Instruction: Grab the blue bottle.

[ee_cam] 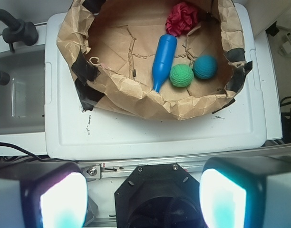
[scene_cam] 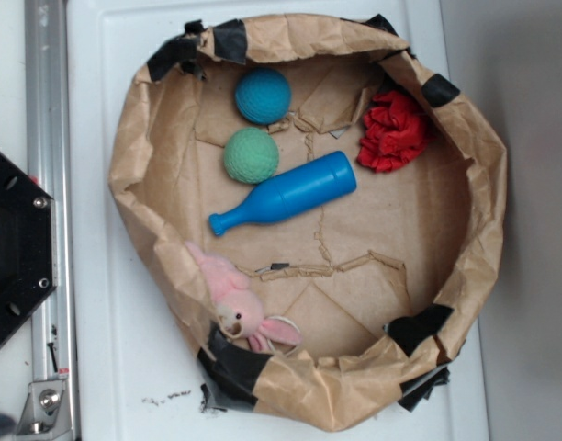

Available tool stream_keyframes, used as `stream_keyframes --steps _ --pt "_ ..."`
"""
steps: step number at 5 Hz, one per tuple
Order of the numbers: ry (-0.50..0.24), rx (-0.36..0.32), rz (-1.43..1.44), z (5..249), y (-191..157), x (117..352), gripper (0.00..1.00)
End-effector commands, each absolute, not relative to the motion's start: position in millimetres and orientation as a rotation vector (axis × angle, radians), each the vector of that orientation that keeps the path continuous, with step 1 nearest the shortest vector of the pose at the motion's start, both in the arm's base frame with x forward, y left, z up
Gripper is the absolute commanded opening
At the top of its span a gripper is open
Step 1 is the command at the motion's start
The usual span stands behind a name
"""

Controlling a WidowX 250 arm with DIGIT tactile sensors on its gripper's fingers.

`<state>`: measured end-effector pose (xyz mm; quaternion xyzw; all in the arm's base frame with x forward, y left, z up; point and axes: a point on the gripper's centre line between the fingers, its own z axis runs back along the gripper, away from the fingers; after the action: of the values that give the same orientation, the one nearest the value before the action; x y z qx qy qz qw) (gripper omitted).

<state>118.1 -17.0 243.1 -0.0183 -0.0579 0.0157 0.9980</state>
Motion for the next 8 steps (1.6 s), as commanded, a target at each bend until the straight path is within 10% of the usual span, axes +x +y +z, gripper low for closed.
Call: stream_keyframes --steps 1,2,3,4,6,7,8 --pt "-0.116 -0.037 0.032 243.1 -17.0 118.1 1.0" --pt "-0.366 -0.013 0.051 197.6 8.2 168.1 1.0" --pt "-0.446 -0.045 0.013 172.0 4.1 222.2 1.0" --pt "-0.411 -0.022 0.021 135.0 20.1 271.3 1.0" --pt "-0.176 0.005 0.001 34.9 31.2 286.2 1.0" --pt "-0.075 -0.01 0.003 5.8 31.1 283.3 0.0" --pt "-0.063 0.004 -0.021 28.7 31.1 286.9 0.0"
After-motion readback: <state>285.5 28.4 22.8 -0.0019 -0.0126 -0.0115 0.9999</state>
